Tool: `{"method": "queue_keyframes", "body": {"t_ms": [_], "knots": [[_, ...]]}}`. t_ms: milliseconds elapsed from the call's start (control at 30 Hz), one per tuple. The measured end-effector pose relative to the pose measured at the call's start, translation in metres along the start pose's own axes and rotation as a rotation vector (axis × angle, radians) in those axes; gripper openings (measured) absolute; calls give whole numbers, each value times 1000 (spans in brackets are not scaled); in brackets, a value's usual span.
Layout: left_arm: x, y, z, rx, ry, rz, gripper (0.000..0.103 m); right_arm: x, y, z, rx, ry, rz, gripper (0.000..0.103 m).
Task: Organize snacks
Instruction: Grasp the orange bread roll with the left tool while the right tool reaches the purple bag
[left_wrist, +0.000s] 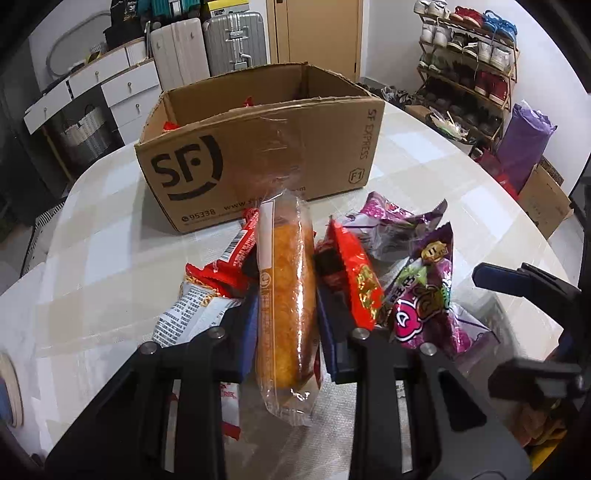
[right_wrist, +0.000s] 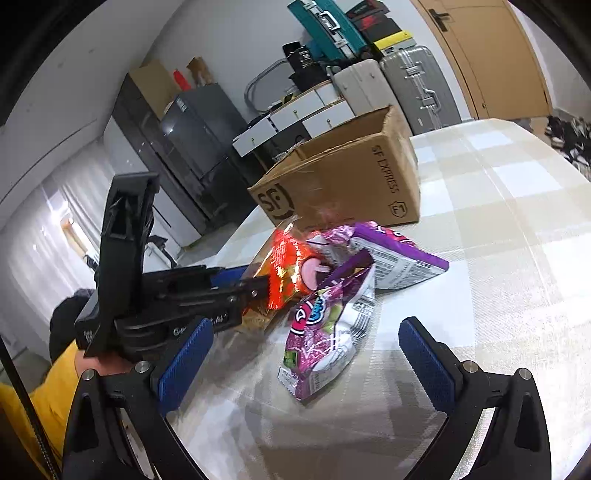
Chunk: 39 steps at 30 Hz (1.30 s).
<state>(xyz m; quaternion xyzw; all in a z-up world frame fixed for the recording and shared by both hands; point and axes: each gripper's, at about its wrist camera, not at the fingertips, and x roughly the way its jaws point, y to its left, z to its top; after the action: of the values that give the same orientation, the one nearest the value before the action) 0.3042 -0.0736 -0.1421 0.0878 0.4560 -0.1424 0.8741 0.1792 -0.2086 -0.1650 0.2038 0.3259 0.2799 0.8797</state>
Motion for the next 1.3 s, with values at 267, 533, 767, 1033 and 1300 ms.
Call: {"method": "queue_keyframes", "body": {"t_ms": [267,533,767,1033,1300], "knots": [[-5,8,-3,-73,-14,-28,25,3,0,0,14,26,-5,102],[-43,22,-33,-150,-45,-47,25,8,7,-3,-27,54,-6,102],[-86,24,-76,-173,-95,-66,25,15,4,-4,-26,95,-23,102],[-117,23,-103,-202,-128,-96,25,26,5,-3,-27,141,-65,88],[-130,33,-117,-226,-142,-117,25,46,13,4,-70,209,-154,75]]}}
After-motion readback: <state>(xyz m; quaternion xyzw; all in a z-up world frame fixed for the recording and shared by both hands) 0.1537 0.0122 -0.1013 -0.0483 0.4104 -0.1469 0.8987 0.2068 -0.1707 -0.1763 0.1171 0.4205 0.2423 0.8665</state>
